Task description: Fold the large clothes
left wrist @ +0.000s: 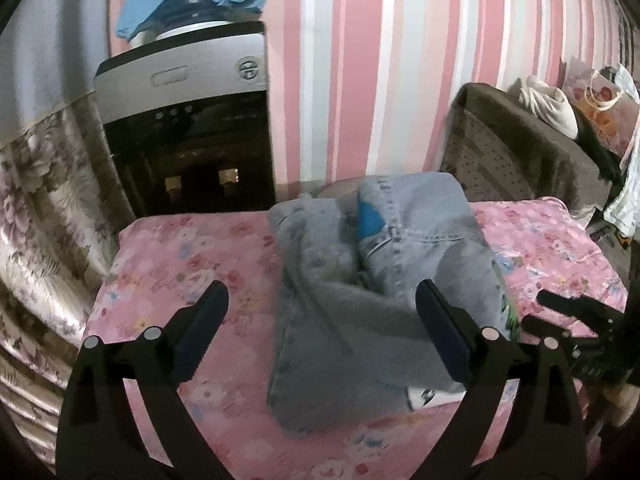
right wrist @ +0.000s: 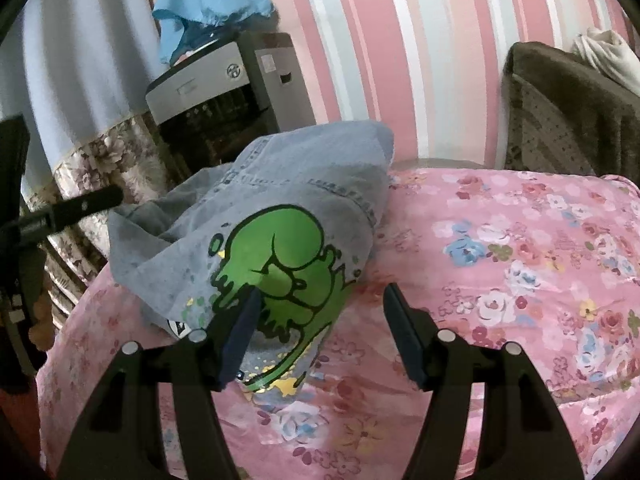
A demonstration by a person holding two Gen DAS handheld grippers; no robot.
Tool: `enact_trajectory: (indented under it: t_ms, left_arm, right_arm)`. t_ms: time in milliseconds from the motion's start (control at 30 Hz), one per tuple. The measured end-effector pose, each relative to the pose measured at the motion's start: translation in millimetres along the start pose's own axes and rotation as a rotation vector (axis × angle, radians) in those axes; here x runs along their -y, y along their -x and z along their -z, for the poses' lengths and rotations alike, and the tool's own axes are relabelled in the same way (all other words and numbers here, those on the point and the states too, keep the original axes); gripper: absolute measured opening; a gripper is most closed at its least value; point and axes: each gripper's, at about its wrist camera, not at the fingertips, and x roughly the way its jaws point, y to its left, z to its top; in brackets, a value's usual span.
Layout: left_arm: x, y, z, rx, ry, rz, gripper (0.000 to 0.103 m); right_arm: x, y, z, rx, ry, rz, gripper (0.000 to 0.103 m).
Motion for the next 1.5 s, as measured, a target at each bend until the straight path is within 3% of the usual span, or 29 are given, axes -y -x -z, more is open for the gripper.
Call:
enact_trajectory:
  t_ms: [100,267,567,867,967,1133,1400,1500]
  left_arm:
    - [9.7,-9.5,-4.2,-0.028,-0.032,0.010,0.094]
    - [13.7,-29.5,16.9,-0.081,-0.123,-0.056,0.095]
    - [-22.6,-50.9,61.5,-0.178,-0.078,-0.047,0.096]
    - [-32.4,-62.1,75.2,-0.164,-0.084,-0.008,0.100]
    - [-36.1,-65.5,77.6,-0.162,-0.045,0.035,0.100]
    - [-41.8,-69.2,80.3,-0.150,-0.018,0.073,0.100]
    - [-39.7,-68.9,84.3,-0.149,0.023,0.074,0.100]
    - [-36.5,-67.1,83.9,-0.154,0.014,0.116,0.084]
  right_arm:
    - [-2.6,-1.5,-0.1,0.000,0.013,0.003,0.064]
    - [-1.1,-1.5,1.1,-0.009,0.018,0.009,0.064]
    - [-8.9,-0.1,3.8,-0.009,0.016,-0.005,0.064]
    - [-10.1,9.5,16.8,-0.021,0.008,-0.019,0.064]
    - [-9.5,6.5,20.6,-0.032,0.000,-0.024,0.078]
    - [-18.6,-0.2,33.8,-0.062,0.041,-0.034,0.078]
    - [-36.4,-20.8,33.9,-0.078,0.123,-0.012,0.077]
    - [-42.2,-29.3,28.4,-0.071,0.133,-0.011,0.070]
